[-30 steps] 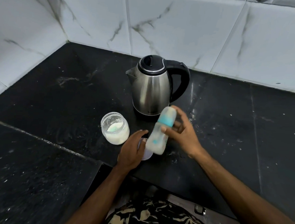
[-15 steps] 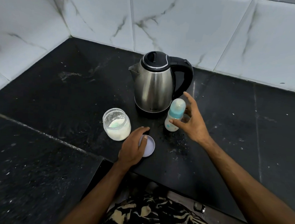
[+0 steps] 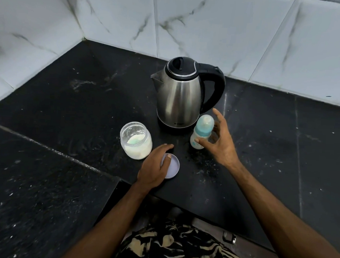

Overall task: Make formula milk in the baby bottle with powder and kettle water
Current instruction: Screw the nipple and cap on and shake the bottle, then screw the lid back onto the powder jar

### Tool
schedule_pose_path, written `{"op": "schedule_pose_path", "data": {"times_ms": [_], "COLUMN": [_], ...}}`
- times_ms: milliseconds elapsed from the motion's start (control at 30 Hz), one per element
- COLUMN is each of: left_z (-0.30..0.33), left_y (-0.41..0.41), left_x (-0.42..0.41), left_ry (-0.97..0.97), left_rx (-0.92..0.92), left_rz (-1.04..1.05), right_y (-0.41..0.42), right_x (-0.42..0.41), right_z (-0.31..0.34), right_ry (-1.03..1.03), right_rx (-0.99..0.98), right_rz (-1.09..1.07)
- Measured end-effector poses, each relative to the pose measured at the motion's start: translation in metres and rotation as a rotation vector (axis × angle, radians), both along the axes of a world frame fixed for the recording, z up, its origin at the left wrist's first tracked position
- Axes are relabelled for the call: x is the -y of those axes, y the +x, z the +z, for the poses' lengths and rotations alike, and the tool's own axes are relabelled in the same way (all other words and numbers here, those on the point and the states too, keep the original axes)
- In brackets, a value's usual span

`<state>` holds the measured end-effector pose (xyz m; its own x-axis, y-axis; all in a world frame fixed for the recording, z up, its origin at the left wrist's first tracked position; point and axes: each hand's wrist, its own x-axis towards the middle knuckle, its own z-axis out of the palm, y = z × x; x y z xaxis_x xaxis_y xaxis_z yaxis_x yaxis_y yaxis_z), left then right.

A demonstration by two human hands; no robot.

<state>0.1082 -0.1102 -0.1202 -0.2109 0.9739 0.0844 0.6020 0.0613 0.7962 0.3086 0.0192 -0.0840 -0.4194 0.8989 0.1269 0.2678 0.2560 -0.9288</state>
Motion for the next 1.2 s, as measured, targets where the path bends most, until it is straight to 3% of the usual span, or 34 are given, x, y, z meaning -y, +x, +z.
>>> {"op": "schedule_pose_path", "data": {"times_ms": [167, 300, 467, 600, 667, 800, 867, 1033, 1200], "left_z": [0.007, 0.007, 0.006, 0.008, 0.012, 0.029, 0.033, 0.041, 0.04], "left_y": [-0.001, 0.0, -0.003, -0.006, -0.004, 0.004, 0.006, 0.009, 0.006], "left_x": [0.005, 0.016, 0.025, 0.025, 0.025, 0.022, 0.019, 0.021, 0.027], "left_ry": [-0.009, 0.002, 0.042, -0.005, 0.001, -0.098, -0.136, -0.15, -0.159], "left_rx": [0.091, -0.028, -0.333, -0.362, -0.185, 0.485, 0.687, 0.979, 1.065], "left_rz": [0.023, -0.011, -0.106, -0.148, -0.101, 0.092, 0.107, 0.143, 0.168], "right_y": [0.003, 0.006, 0.004, -0.009, -0.014, -0.016, -0.021, -0.038, -0.049], "right_x": [0.017, 0.041, 0.066, 0.081, 0.085, 0.09, 0.091, 0.091, 0.091], "right_z": [-0.004, -0.007, -0.019, -0.02, -0.017, -0.009, -0.007, -0.002, 0.003], "right_ry": [0.009, 0.038, 0.035, -0.048, -0.095, -0.144, -0.109, -0.054, -0.006], "right_rx": [-0.071, -0.122, -0.03, 0.001, -0.018, 0.02, 0.033, 0.004, 0.03], "right_rz": [-0.183, -0.319, -0.228, -0.126, -0.074, 0.198, 0.278, 0.246, 0.275]}}
